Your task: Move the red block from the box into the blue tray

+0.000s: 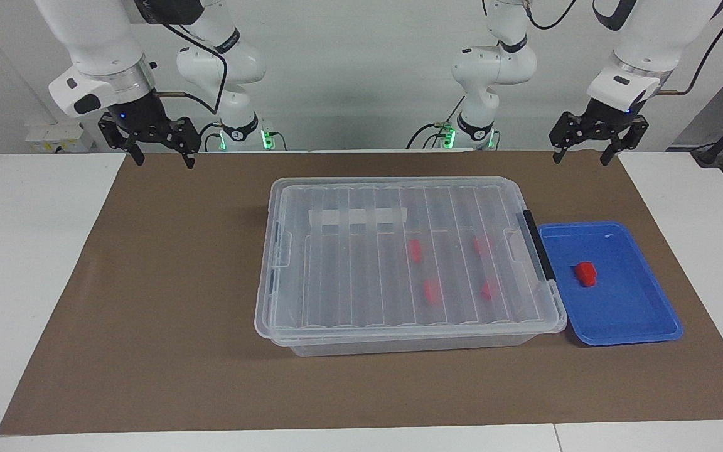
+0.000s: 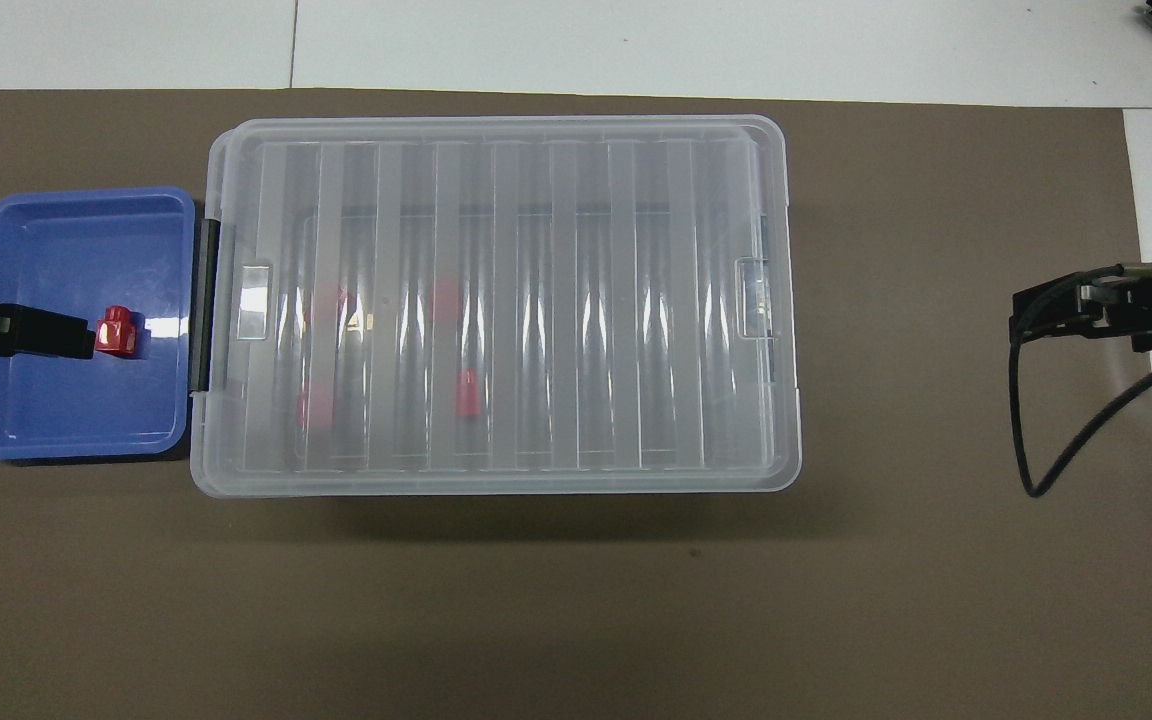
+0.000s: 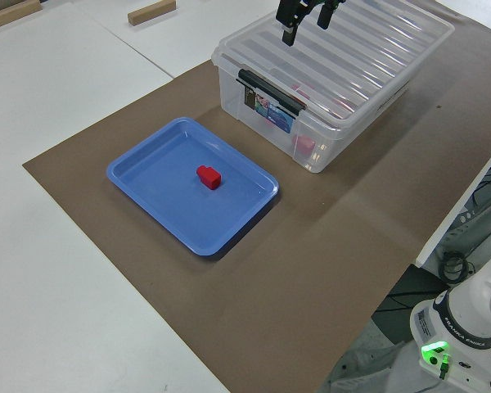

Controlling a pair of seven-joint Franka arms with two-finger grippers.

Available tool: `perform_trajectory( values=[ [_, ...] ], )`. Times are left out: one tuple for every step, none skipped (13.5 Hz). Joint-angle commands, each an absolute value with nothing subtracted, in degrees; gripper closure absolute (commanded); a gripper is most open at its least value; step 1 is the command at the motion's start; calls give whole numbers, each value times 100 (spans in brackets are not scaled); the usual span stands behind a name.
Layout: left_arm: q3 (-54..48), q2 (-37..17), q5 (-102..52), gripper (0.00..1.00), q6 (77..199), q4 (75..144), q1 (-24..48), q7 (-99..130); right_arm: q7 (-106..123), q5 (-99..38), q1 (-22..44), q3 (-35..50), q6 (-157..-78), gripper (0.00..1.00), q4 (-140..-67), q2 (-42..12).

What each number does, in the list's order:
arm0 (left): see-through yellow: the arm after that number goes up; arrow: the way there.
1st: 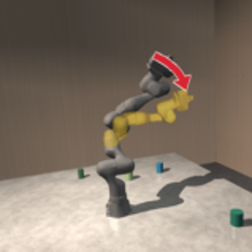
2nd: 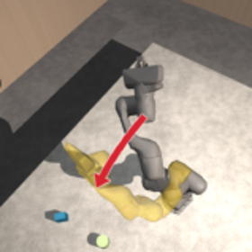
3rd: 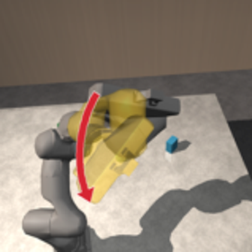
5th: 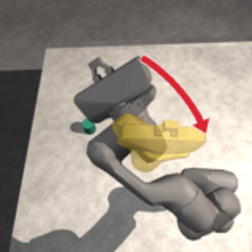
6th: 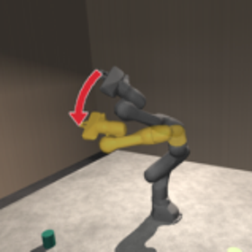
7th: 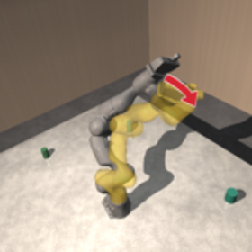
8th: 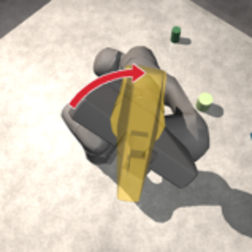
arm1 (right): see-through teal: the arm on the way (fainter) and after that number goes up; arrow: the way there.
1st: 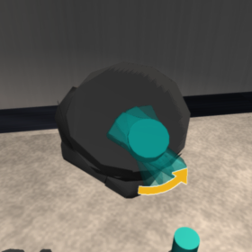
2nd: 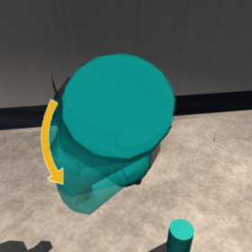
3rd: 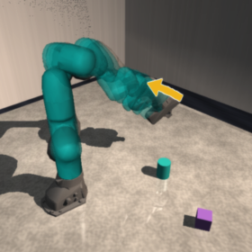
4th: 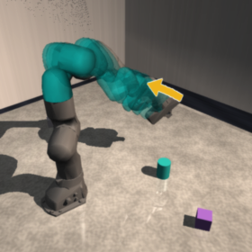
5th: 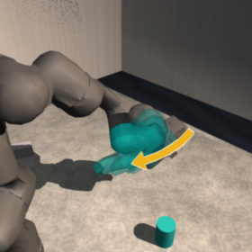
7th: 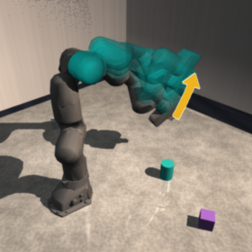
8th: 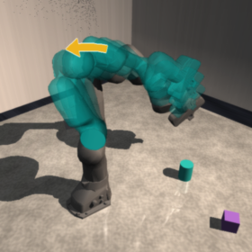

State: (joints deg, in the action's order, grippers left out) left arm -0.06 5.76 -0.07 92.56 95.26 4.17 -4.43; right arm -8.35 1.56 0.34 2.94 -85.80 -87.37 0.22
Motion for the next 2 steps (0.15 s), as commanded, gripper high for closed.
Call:
perform_trajectory(
  values=[
    [9,571,114,0,9176,9492,439,-369,-905,114,26,281,-8648,0,-8982,220],
    [9,571,114,0,9176,9492,439,-369,-914,114,26,281,-8648,0,-9009,220]
  ],
)
